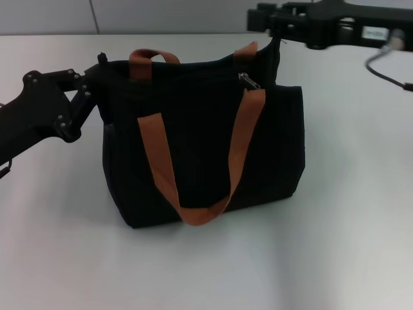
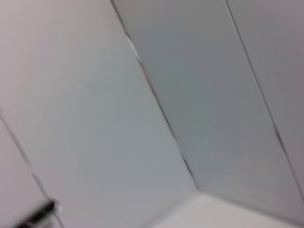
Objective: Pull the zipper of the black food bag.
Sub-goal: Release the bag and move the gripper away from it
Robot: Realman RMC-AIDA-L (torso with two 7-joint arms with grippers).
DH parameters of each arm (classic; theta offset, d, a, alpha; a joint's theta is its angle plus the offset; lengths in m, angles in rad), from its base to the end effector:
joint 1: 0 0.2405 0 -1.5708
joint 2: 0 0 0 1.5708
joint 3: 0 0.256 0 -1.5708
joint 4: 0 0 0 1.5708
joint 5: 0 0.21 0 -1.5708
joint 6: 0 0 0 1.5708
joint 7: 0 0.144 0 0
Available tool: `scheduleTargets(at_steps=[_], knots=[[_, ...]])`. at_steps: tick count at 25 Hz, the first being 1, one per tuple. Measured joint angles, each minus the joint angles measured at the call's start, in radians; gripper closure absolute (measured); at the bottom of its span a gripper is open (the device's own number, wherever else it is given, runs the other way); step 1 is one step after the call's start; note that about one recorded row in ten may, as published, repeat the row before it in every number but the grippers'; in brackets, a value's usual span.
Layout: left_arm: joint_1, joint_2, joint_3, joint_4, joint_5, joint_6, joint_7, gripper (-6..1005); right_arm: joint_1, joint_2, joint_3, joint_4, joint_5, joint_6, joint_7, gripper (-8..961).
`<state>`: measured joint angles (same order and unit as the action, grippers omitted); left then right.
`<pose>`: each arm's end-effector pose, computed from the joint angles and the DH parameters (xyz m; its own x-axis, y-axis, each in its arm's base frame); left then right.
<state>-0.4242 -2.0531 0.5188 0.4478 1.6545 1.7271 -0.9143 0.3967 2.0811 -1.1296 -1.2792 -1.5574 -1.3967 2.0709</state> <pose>-0.2785 0.2992 0.0329 0.6268 -0.0612 0.7768 0.4049 -0.8261 -0.3918 0.1424 0.3464 0.0555 0.6226 -0.3858 -0.6809 -0.5462 -0.8373 -0.0251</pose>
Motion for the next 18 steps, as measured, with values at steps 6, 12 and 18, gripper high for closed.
scheduleTargets(at_steps=[6, 12, 18], knots=[[0.004, 0.003, 0.002, -0.002, 0.002, -0.016, -0.044, 978, 0.012, -0.007, 0.222, 0.336, 0.151, -0.361, -0.432, 620], [0.01, 0.004, 0.0, -0.006, 0.004, -0.057, -0.098, 978, -0.011, -0.061, 0.298, 0.586, 0.067, -0.587, -0.716, 382], [0.012, 0.004, 0.007, -0.006, 0.032, -0.076, -0.116, 978, -0.06, -0.083, 0.308, 0.709, -0.164, -0.605, -0.998, 160]])
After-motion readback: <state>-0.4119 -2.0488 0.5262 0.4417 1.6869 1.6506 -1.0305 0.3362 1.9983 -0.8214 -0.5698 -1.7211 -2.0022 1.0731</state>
